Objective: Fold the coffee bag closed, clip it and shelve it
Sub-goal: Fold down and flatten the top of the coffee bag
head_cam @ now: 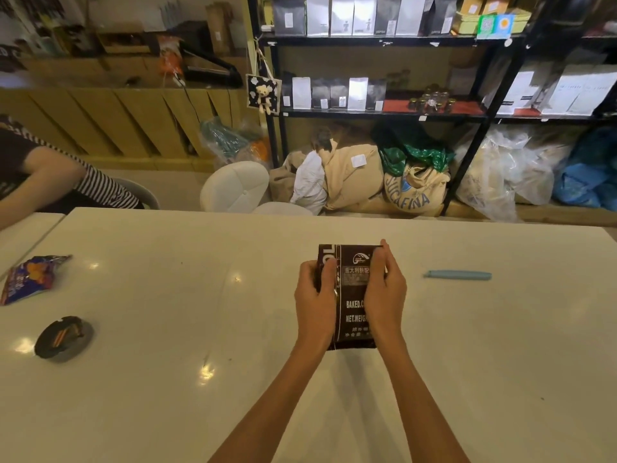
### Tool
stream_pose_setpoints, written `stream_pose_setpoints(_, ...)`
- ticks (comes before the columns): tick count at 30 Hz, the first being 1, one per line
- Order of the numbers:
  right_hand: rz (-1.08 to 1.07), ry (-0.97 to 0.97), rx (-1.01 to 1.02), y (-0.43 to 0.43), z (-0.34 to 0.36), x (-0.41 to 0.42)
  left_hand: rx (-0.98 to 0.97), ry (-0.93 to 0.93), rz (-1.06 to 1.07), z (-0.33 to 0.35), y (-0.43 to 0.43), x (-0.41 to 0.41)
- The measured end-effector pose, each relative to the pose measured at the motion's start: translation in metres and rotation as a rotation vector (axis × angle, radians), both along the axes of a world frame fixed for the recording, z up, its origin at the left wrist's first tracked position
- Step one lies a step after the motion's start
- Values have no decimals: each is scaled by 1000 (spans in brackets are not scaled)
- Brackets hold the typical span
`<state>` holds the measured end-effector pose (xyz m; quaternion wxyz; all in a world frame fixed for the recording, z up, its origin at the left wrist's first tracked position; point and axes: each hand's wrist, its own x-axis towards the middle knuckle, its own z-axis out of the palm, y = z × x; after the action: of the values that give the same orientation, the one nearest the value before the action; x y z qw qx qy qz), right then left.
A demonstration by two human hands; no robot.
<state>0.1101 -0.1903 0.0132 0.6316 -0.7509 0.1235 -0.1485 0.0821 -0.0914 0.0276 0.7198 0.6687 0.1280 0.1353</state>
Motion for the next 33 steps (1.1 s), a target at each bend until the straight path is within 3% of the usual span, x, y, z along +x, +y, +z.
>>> stream_pose_setpoints(6, 140, 182, 137, -5, 11, -6, 242, -7, 51, -6, 4, 4)
stream_pose_setpoints(10, 111, 104, -274, -6, 9, -23, 186, 8, 3, -7, 6, 11)
stream_pose_setpoints(12, 36, 48, -316, -10, 5, -25, 133, 19, -24, -9, 2, 10)
stream_pose_setpoints(15, -4, 23, -199, -16, 6, -24, 142, 16, -13, -11, -3, 8)
stream_pose_setpoints(19, 38, 144, 56, -21, 6, -27, 186, 17, -24, -11, -2, 10)
stream_pose_setpoints(24, 92, 101, -380, -12, -3, -48, 6, 89, 41, -14, -3, -1)
stream_pose_setpoints(28, -28, 58, -262, -16, -7, -47, 133, 149, -84, -21, -15, -10)
stream_pose_setpoints(33, 51, 187, -48, -13, -9, -45, 281, 108, -50, -22, -7, -3)
